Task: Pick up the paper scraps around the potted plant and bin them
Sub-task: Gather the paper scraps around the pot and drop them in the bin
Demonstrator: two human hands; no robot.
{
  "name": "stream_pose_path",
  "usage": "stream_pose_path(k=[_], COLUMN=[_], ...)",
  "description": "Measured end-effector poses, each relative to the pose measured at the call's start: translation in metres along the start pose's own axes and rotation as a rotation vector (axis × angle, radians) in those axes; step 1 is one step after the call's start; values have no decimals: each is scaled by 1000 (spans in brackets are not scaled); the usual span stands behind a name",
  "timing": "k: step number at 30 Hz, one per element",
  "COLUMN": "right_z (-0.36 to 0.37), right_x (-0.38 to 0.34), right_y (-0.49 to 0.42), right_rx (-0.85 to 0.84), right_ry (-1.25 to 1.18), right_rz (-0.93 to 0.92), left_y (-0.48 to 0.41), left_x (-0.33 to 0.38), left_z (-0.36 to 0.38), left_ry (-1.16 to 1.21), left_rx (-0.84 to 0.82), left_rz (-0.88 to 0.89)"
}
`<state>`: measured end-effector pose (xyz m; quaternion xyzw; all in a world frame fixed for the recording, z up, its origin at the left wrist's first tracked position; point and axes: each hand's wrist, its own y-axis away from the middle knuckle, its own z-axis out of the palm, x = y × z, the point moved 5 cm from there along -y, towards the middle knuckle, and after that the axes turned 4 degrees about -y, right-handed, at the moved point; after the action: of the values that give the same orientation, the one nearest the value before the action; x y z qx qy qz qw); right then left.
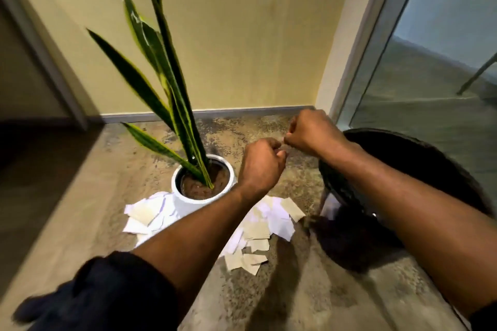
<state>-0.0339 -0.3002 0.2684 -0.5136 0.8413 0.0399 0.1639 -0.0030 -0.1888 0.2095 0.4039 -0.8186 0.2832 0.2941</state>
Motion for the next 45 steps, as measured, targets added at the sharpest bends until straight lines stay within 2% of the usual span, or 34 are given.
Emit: stream_pose_path(k=[8,10,17,21,23,34,45], right_z=[137,167,258,286,295,333,332], right_x=[-65,-73,-69,-60,-56,-34,-26], right_y=[33,44,80,84,82,79,61], right_rx=[-357,-411,-609,-618,-608,-706,-635], right_ry=[33,33,18,69,99,413,410], right_rz=[-119,-158,-179,-231,-242,-350,-436], left_y=[44,53,97,119,123,117,111], left_x=[-137,-162,-245,-276,-281,-295,-288], left_z=[-46,-53,-28,-1,11,28,29], left_ry=[-122,-187,-421,-568,-593,-706,-797], left_rx=[-21,-73,-467,-723,-785,-796,-747], left_rz=[-223,-252,-296,-349,-350,-239,-249])
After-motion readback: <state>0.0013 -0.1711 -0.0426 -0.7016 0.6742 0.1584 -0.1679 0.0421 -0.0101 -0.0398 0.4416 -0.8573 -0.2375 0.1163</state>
